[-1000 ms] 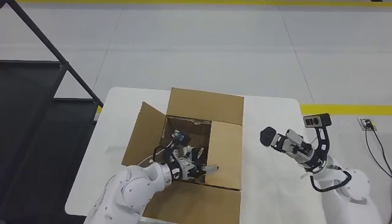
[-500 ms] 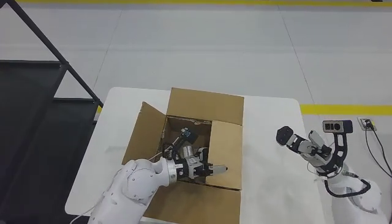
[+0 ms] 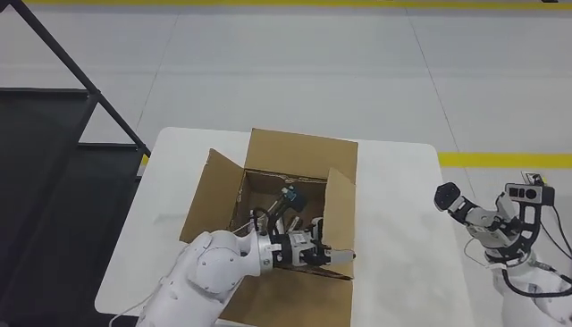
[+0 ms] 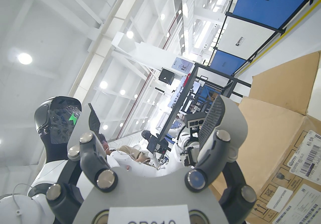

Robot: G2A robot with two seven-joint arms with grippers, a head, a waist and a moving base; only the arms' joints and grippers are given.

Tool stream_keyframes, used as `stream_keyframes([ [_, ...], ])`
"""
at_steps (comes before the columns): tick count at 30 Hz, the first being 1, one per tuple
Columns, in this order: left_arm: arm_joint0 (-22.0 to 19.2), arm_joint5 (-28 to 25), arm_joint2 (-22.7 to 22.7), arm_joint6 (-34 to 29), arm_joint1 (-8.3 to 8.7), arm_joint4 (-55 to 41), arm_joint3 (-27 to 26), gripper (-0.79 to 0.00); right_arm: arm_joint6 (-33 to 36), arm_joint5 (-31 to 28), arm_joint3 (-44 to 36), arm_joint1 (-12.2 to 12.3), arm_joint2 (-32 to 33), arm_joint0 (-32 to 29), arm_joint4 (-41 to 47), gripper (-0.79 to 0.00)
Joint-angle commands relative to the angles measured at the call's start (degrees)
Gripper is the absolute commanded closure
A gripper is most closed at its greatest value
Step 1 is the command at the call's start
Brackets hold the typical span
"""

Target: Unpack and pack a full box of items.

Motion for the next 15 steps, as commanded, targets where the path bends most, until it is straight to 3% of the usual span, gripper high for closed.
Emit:
stream_keyframes([
  [1,-0.7,0.6,1.5,1.6,-0.41,0.8,0.0,-0.785,-0.1,-0.3,0.1,0.1,0.6,-0.4,0.3,-0.785],
  [8,-3.1,3.4,6.9,6.0,-1.97,4.9,-0.1,-0.785,-2.0,-2.9,-0.1,0.5,5.4,-3.0,3.6,-0.785],
  [15,-5.9,4.1,13.0,11.3,-4.29,7.4,4.1,-0.785,-2.1,-4.2,-0.9,0.8,9.1,-6.6,5.1,-0.785],
])
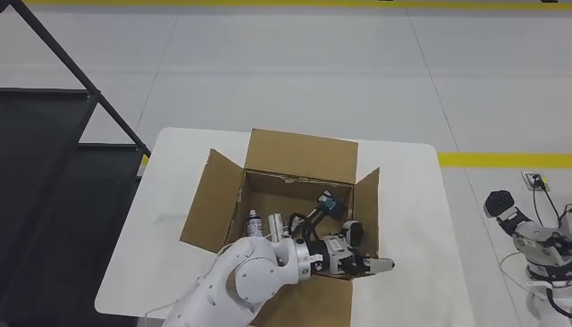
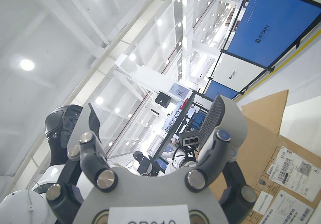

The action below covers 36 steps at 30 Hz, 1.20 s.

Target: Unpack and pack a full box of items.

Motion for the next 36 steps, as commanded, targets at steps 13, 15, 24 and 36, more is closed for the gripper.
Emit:
stream_keyframes([
  [13,-10.0,4.2,10.0,-2.1,-6.01,-2.4,13.6,-0.785,-1.5,-1.0,1.3,0.5,-0.7,-0.2,-5.7,-0.785],
  [15,-10.7,4.4,10.5,-1.9,-6.66,-2.6,14.8,-0.785,-1.6,-0.7,2.1,0.5,-0.9,0.3,-5.3,-0.785],
  [24,-10.1,1.9,8.2,0.1,-6.9,-0.6,11.4,-0.785,-1.5,-0.6,3.8,0.7,-1.6,2.2,-3.5,-0.785],
  [36,13.3,-2.6,-18.3,-3.1,1.68,7.7,-20.0,-0.785,-6.4,1.6,-1.6,1.4,-5.4,7.5,-15.0,-0.785],
])
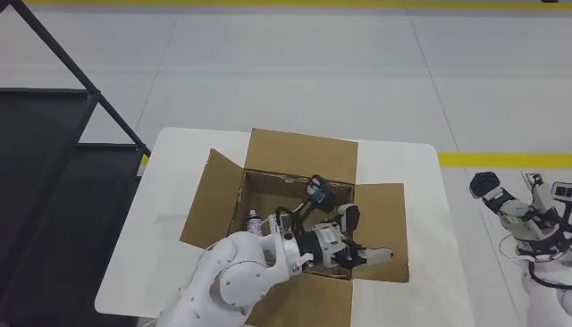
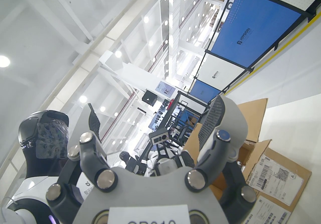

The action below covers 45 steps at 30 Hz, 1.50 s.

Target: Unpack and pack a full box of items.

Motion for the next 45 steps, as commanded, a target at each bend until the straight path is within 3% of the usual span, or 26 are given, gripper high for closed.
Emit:
stream_keyframes([
  [1,6.4,-1.2,-7.1,-0.1,1.33,0.2,-6.8,-0.785,-0.3,0.3,-2.6,0.1,-1.7,0.6,-3.8,-0.785],
  [6,18.1,-4.1,-20.3,1.1,3.36,-0.9,-17.0,-0.785,-0.9,1.2,-9.3,0.1,-8.4,2.6,-16.0,-0.785],
  [11,29.5,-8.3,-33.0,5.7,4.44,-2.9,-22.2,-0.785,-0.9,3.8,-10.8,-0.1,-15.2,6.2,-22.3,-0.785],
  [16,40.1,-15.6,-45.2,11.2,4.93,-8.9,-21.5,-0.785,-0.9,3.8,-10.8,-0.1,-15.2,6.2,-22.3,-0.785],
  [22,49.1,-24.4,-54.6,15.6,5.05,-14.2,-18.5,-0.785,-1.2,4.0,-11.3,-0.1,-15.6,5.9,-23.1,-0.785],
  [28,53.0,-29.3,-57.1,16.1,5.17,-16.0,-13.3,-0.785,-3.7,4.8,-17.3,-0.2,-22.9,6.2,-39.5,-0.785],
  [33,53.4,-31.8,-58.0,17.0,5.36,-18.7,-7.7,-0.785,-3.9,9.4,-19.4,-0.6,-31.8,9.9,-54.8,-0.785],
  [36,53.3,-33.5,-58.6,16.4,5.66,-21.8,-4.9,-0.785,-3.2,15.2,-19.2,-1.1,-38.5,13.1,-65.9,-0.785],
  [41,52.3,-34.9,-59.0,13.5,6.36,-25.5,-3.3,-0.785,-3.6,23.6,-13.7,-2.8,-50.6,19.7,-80.6,-0.785],
  [45,51.8,-35.4,-58.7,11.9,6.66,-26.2,-3.6,-0.785,-3.4,31.0,-4.1,-5.0,-59.2,26.1,-89.9,-0.785],
])
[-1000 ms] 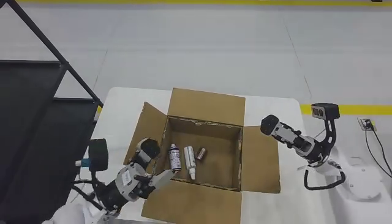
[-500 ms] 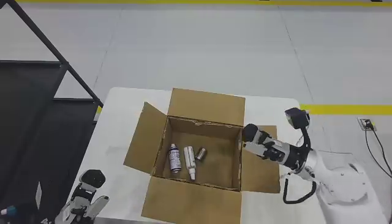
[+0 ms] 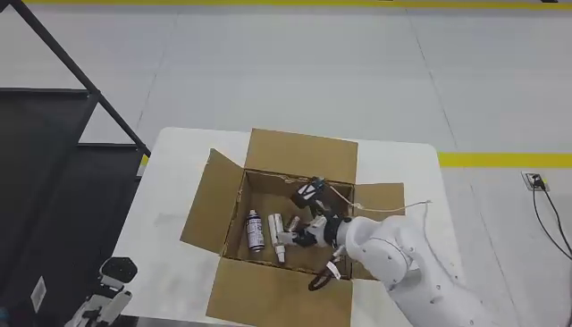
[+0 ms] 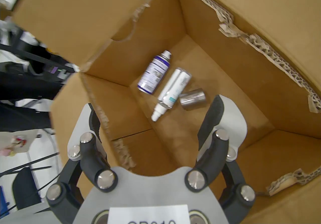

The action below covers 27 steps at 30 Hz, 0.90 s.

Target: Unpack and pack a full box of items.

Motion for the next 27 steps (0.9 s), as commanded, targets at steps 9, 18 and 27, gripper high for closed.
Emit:
stream_keyframes([
  [9,0.0,0.0,0.0,0.0,0.0,0.0,0.0,-0.785,-1.4,4.8,12.4,-3.0,-6.9,7.8,-1.7,-0.785],
  [18,0.0,0.0,0.0,0.0,0.0,0.0,0.0,-0.785,-3.6,4.3,12.4,-3.3,-8.9,7.2,-6.9,-0.785],
  [27,-0.3,3.3,1.0,1.4,0.04,-0.3,-0.8,-0.785,-2.3,-0.5,18.2,-5.8,-15.9,11.1,-16.5,-0.785],
])
